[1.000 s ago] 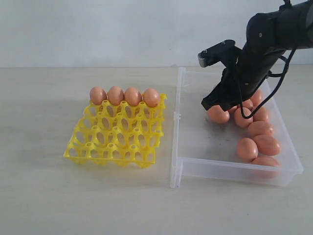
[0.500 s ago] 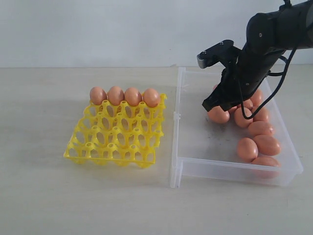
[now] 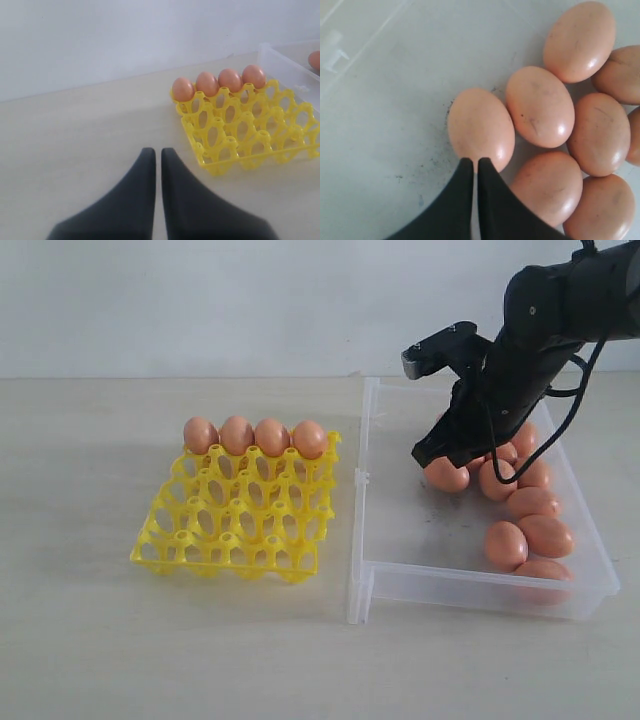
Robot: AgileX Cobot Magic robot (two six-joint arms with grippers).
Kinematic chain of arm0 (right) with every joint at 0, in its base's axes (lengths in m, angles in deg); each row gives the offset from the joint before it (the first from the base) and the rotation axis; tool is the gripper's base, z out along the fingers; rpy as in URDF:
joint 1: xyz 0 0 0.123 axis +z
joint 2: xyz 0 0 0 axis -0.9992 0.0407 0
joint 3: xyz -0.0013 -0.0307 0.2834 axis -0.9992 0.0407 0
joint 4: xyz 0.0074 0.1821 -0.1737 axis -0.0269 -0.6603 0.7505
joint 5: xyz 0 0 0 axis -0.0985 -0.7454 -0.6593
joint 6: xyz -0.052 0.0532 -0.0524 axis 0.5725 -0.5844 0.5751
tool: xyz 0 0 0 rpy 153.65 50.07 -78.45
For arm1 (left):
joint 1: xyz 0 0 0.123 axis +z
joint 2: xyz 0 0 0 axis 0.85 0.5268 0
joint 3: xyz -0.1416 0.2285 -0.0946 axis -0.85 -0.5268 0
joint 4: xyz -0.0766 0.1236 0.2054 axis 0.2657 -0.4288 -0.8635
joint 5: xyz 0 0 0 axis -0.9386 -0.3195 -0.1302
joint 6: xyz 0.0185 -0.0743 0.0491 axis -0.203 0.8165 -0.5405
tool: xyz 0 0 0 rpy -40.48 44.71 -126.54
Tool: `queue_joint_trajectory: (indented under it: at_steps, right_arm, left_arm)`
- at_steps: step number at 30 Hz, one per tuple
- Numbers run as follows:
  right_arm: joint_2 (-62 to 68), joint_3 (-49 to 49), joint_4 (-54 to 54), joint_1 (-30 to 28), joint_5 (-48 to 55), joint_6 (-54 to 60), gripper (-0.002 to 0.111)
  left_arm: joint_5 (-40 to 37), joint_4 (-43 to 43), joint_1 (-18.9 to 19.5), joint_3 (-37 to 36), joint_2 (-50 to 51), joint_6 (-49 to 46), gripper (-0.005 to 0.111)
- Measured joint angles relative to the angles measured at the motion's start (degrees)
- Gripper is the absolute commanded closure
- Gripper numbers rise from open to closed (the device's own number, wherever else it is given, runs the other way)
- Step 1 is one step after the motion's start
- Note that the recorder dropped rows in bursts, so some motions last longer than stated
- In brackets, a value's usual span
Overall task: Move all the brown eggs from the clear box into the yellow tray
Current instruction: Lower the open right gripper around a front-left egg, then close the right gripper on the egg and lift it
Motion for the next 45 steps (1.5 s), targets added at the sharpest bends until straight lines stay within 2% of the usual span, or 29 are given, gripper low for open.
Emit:
queue_joint_trajectory:
  at_steps: [23, 30, 37, 45]
  right_arm:
    - [0.0, 0.0, -1.3, 0.0, -2.9, 6.8, 0.108]
    - [0.0, 0.0, -6.1, -0.2, -3.1, 10.7, 0.108]
    - [0.0, 0.0, -15.5, -3.8, -3.8, 14.2, 0.108]
    - [0.0, 0.0, -18.6, -4.6, -3.7, 20.2, 0.108]
  left_arm:
    - [0.0, 0.0, 0.0, 0.0, 0.0, 0.0, 0.103]
    - [0.0, 0.0, 0.0, 0.0, 0.0, 0.0, 0.103]
    - [0.0, 0.0, 0.0, 0.0, 0.0, 0.0, 0.103]
    - [0.0, 0.0, 0.0, 0.0, 0.0, 0.0, 0.103]
